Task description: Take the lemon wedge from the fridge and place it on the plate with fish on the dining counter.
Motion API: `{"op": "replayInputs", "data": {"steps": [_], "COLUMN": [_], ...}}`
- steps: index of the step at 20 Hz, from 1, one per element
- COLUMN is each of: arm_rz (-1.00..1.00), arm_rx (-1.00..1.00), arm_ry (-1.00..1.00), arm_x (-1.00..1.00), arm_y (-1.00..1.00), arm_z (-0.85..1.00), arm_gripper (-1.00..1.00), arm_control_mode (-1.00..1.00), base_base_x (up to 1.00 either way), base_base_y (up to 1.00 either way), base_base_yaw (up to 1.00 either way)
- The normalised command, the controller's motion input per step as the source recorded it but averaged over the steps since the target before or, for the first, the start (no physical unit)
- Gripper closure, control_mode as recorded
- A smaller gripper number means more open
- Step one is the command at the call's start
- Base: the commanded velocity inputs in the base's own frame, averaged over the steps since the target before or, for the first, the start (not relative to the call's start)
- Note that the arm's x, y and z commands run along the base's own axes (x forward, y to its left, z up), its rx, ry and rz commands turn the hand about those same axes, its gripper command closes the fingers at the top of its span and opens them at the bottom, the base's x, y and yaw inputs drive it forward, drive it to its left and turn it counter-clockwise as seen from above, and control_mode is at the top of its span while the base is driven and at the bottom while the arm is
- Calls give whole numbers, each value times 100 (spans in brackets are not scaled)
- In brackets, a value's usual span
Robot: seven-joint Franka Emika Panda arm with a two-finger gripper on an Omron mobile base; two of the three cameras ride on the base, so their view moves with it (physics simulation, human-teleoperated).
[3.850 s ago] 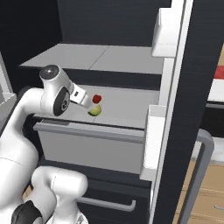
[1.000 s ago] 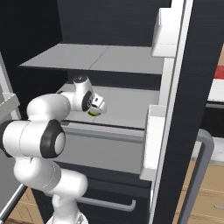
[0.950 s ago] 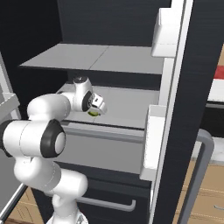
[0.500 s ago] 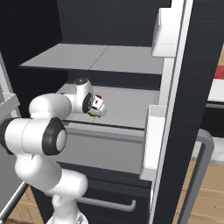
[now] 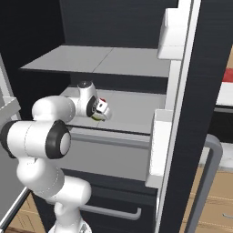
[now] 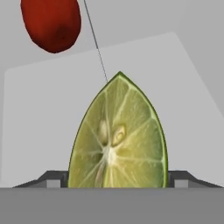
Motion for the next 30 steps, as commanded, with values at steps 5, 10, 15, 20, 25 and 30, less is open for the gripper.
{"op": "replayInputs", "data": {"steps": [5, 10, 15, 20, 25, 30], "arm_rz": [0, 0, 0, 0, 0, 0], "arm_rx": [0, 0, 0, 1, 3, 8], "arm_ry": [0, 0, -3, -2, 0, 0], "arm_x": [0, -8, -89, -100, -100, -100], "arm_y": [0, 0, 6, 14, 14, 4], "arm_z": [0, 0, 65, 96, 43, 22], "arm_gripper": [100, 100, 100, 100, 100, 100], "arm_control_mode": [-100, -100, -100, -100, -100, -100], "base_base_x": [0, 0, 0, 0, 0, 0], "base_base_y": [0, 0, 0, 0, 0, 0], "base_base_yaw": [0, 0, 0, 0, 0, 0]}}
